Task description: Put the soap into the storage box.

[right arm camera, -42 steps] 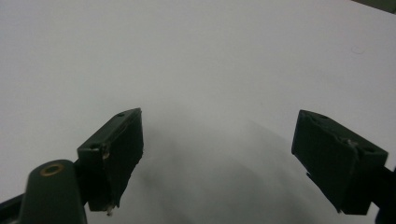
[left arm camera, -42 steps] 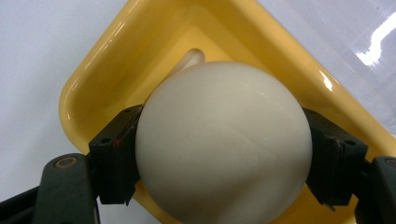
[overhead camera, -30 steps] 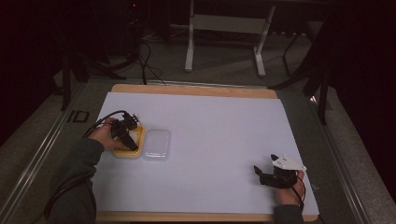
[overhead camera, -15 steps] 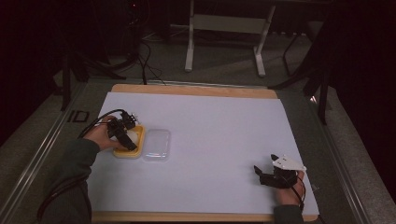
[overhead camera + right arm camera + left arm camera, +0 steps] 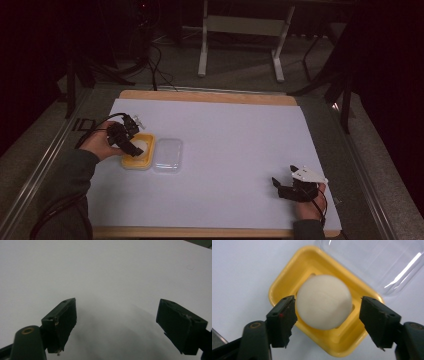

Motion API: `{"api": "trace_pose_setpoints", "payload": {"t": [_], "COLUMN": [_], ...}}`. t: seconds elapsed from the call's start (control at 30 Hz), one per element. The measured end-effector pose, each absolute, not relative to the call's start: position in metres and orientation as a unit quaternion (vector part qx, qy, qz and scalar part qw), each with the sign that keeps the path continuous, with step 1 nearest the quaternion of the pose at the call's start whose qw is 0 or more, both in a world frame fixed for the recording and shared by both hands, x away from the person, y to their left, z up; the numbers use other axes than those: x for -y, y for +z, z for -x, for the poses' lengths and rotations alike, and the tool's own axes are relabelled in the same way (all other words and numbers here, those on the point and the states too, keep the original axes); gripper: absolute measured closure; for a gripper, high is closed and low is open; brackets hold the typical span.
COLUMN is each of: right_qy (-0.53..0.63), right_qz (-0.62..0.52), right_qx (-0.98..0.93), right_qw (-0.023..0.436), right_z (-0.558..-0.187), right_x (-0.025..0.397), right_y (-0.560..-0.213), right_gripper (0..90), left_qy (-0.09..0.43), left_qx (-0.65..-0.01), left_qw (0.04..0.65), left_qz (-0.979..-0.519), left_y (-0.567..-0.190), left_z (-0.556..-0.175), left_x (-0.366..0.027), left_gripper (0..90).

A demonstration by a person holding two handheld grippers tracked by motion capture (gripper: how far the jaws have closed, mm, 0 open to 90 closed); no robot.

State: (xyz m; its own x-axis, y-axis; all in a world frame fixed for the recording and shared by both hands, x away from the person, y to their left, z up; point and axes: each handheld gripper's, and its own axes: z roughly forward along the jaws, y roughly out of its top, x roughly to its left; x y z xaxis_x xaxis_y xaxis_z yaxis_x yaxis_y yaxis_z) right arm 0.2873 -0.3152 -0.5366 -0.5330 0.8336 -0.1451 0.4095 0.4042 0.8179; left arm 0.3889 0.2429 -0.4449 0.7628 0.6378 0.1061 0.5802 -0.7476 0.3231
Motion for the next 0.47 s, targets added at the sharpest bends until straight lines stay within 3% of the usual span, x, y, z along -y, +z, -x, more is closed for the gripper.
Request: {"api": "trace_pose_setpoints", "payload": {"t": [0.13, 0.47], "right_qy": [0.378, 0.375], "right_qz": [-0.393, -0.398], "right_qx": [-0.790, -0.792], "right_qw": [0.280, 0.272], "right_z": [-0.287, -0.290], "right_x": [0.315, 0.316], "right_y": [-0.537, -0.537], "right_gripper": [16.6, 16.6], "left_qy": [0.111, 0.139], "left_qx": [-0.334, -0.338], "left_qw": [0.183, 0.250], "left_qz": [-0.918, -0.897], "left_y": [-0.443, -0.467], "left_z": [-0.381, -0.344], "left_x": [-0.247, -0.243], "left_gripper": [37.8, 36.9]}}
